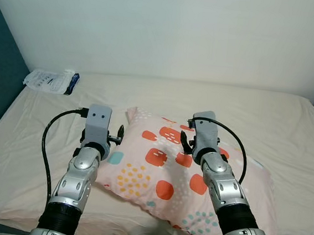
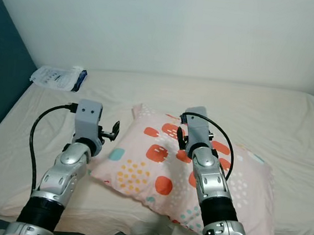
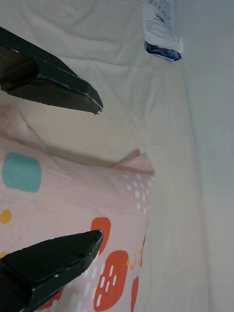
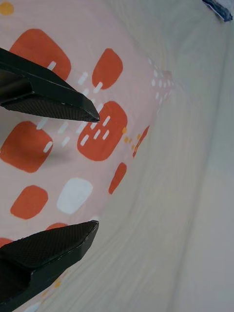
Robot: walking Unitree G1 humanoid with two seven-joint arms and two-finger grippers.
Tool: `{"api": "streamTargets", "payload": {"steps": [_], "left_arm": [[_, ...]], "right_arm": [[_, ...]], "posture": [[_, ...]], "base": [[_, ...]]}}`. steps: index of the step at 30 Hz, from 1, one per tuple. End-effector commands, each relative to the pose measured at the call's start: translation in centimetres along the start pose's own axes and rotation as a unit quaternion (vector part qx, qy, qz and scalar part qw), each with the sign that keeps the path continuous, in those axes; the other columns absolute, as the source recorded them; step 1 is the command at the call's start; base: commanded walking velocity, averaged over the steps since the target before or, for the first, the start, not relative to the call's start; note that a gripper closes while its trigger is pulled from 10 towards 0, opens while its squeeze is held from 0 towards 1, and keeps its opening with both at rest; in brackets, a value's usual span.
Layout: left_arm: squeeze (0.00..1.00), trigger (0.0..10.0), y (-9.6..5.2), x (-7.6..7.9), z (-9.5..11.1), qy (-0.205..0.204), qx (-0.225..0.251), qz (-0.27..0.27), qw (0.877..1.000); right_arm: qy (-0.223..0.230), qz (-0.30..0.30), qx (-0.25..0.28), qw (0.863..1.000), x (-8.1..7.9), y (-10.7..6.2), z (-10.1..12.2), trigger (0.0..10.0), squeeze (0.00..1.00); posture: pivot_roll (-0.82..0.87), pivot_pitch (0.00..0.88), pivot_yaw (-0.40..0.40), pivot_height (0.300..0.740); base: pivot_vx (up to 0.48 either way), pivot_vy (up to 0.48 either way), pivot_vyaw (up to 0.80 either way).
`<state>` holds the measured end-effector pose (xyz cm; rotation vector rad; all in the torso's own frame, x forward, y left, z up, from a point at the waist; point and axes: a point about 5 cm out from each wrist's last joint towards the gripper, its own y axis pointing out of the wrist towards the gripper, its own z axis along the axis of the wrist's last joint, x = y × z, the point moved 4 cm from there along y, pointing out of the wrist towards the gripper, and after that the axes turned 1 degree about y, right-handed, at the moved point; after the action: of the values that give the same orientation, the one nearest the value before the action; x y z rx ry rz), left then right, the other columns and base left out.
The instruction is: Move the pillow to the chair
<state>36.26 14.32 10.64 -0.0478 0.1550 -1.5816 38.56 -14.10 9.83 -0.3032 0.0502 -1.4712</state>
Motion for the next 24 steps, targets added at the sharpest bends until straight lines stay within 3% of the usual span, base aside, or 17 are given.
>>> {"api": "streamTargets", "payload": {"steps": [1, 17, 24], "left_arm": [[0.00, 10.0, -0.14, -0.10, -0.15, 0.000, 0.000, 0.003, 1.000], [0.00, 10.0, -0.10, -0.20, -0.13, 0.003, -0.001, 0.003, 1.000], [0.00, 10.0, -0.07, -0.24, -0.10, 0.004, -0.001, 0.003, 1.000]], "right_arm": [[0.010, -0.002, 0.000, 1.000, -0.01, -0.16, -0.07, 10.0, 0.00], [0.009, 0.001, 0.003, 1.000, -0.10, -0.12, 0.07, 10.0, 0.00], [0.003, -0.001, 0.003, 1.000, -0.07, -0.10, 0.13, 10.0, 0.00]], "posture": [[0.00, 0.077, 0.009, 0.720], [0.01, 0.076, 0.011, 0.656], [0.01, 0.076, 0.011, 0.656]], "base": [[0.000, 0.000, 0.00], [0.000, 0.000, 0.00], [0.000, 0.000, 0.00]]}}
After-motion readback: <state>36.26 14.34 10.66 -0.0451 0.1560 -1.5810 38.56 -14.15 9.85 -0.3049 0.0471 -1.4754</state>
